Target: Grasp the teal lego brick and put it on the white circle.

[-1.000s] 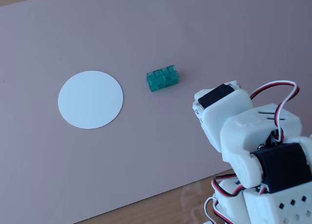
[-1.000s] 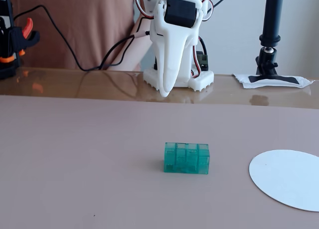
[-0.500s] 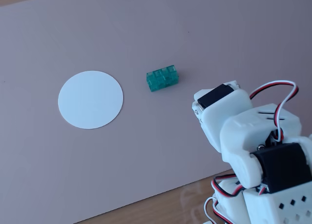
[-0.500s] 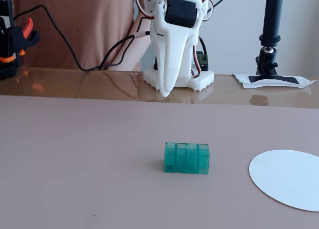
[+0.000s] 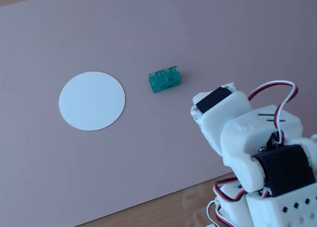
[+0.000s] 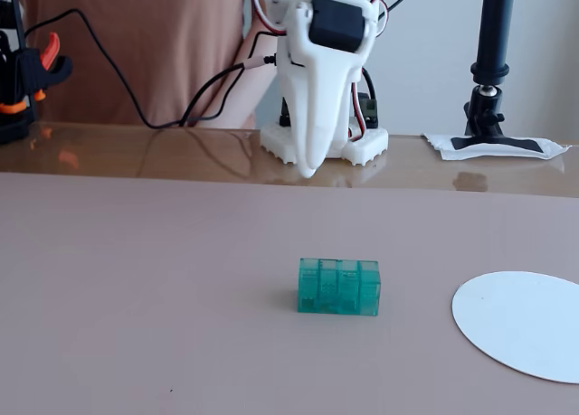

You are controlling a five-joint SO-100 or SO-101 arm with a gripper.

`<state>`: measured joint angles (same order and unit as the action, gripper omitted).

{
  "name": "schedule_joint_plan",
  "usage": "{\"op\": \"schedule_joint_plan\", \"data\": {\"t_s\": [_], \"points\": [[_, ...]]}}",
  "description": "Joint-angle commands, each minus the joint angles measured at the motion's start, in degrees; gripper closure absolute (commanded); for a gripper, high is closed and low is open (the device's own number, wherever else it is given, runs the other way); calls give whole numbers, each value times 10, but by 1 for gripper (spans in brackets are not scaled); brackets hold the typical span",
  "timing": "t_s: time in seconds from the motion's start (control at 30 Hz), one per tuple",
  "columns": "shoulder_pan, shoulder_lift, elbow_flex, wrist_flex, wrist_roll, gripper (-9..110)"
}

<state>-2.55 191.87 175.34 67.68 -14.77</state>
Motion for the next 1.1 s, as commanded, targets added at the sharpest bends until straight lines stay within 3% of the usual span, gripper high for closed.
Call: {"op": "schedule_joint_plan", "data": {"t_s": [0.0, 0.37, 0.67, 1.07], "points": [[-17, 4, 0, -4, -40, 102], [-9, -26, -83, -11, -11, 102], [-13, -347, -282, -89, 52, 102], [11, -742, -538, -72, 76, 99]]}}
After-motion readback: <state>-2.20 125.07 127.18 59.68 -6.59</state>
